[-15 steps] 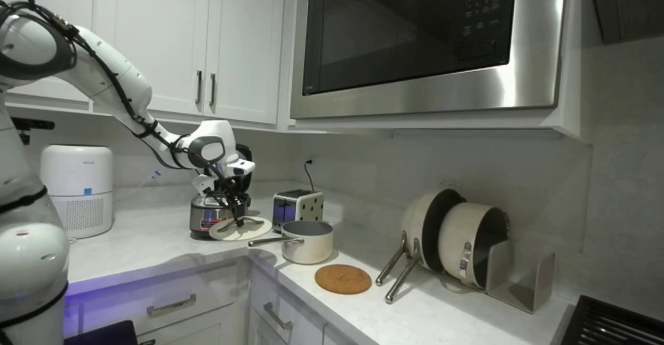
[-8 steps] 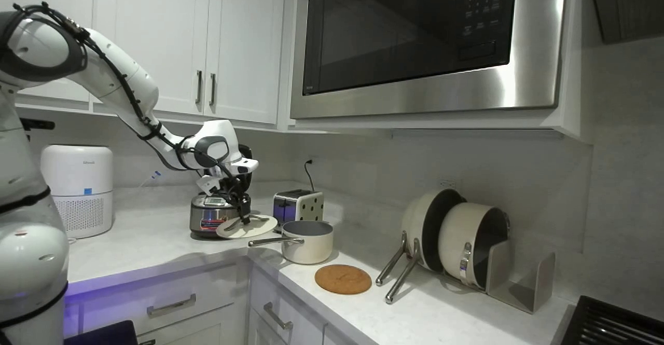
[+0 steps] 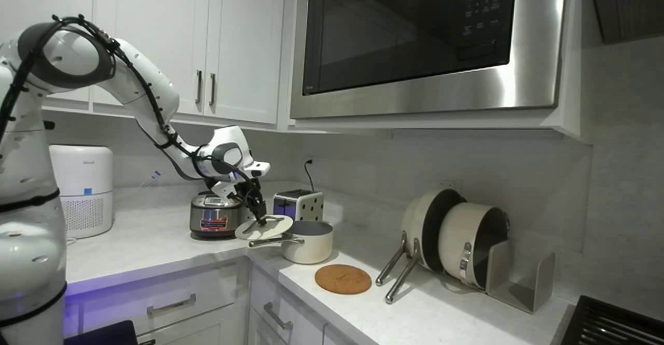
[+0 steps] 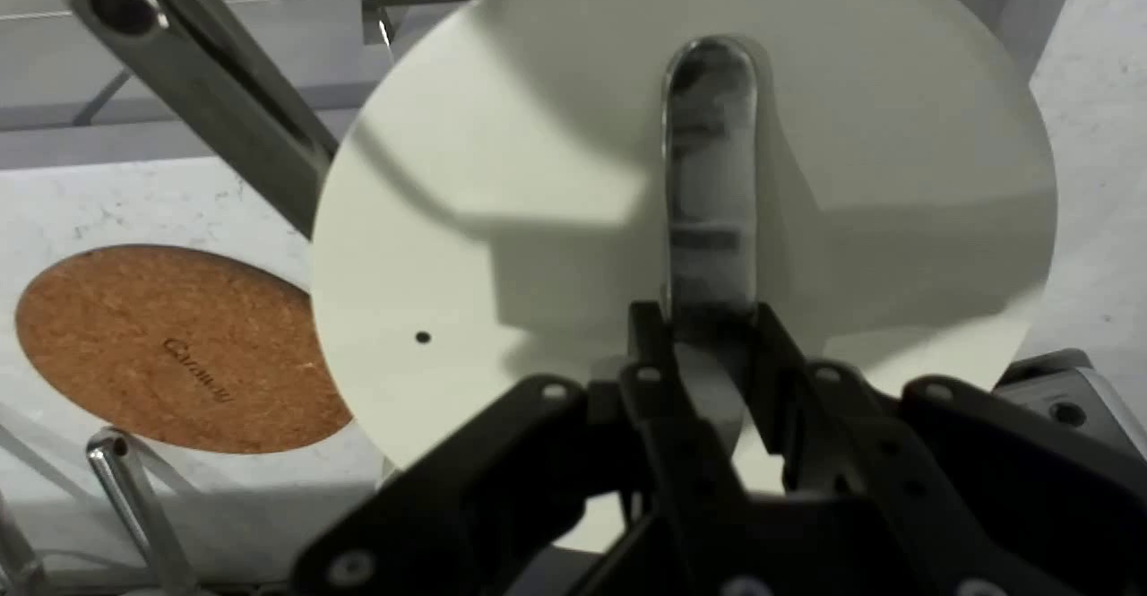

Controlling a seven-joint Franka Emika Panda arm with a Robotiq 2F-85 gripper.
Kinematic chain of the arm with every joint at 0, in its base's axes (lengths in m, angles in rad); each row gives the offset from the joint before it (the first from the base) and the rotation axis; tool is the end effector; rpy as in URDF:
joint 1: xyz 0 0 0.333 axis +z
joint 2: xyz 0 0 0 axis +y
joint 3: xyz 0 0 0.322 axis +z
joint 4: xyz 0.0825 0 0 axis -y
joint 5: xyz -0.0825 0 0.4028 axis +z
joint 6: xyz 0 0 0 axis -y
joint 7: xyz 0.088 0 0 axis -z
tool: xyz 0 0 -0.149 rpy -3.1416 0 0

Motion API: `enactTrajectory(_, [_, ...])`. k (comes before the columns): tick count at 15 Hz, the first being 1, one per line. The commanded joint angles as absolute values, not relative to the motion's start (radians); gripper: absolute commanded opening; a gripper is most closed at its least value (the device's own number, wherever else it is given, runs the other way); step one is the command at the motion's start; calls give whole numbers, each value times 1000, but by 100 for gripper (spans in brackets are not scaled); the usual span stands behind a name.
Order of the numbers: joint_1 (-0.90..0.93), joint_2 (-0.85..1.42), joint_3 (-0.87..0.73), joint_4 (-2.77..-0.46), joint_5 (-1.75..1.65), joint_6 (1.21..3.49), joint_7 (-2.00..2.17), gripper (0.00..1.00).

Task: Remove the lid from the countertop and place it on the white pot

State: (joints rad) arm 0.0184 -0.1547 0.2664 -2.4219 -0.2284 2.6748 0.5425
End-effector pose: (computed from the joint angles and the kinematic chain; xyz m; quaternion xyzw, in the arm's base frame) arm 0.5115 0.1521 0.3636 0.9757 -0.0337 0.2163 0.0040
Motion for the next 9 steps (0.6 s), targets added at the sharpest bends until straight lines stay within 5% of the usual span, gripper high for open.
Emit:
enactTrajectory(1, [34,-71,239,-2297,-211,2658,539,6])
enactTrajectory(9, [88,73,168,-2085,-171,2592,513,6])
